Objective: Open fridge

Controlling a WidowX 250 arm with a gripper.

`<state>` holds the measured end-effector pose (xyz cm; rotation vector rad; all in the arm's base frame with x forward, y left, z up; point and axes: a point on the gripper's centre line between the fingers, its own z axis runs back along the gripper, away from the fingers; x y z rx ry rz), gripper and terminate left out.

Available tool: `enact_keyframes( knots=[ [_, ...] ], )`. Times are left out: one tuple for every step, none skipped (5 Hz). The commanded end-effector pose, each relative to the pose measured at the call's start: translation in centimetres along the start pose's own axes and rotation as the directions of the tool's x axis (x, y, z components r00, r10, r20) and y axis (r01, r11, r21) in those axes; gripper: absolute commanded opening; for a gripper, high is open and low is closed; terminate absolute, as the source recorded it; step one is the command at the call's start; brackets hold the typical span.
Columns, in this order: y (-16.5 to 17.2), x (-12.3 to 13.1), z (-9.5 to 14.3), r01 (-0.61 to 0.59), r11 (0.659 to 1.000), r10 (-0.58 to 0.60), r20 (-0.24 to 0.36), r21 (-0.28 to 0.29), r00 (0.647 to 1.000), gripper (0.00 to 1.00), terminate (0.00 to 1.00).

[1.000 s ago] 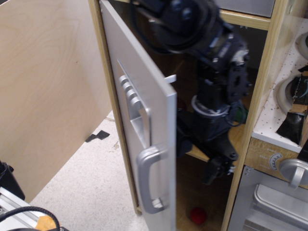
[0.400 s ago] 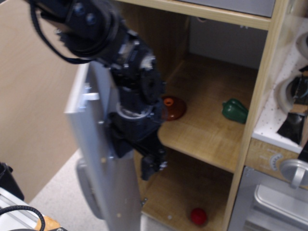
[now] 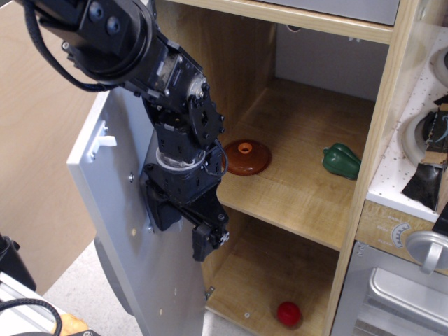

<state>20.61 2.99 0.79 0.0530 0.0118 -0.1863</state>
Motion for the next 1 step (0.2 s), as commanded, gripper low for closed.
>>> enact_keyframes(
  knots=[
    [0.13, 1.03, 1.83, -0.008, 1.0, 0.006, 0.069, 0.029, 0.998, 1.0, 1.0]
  ],
)
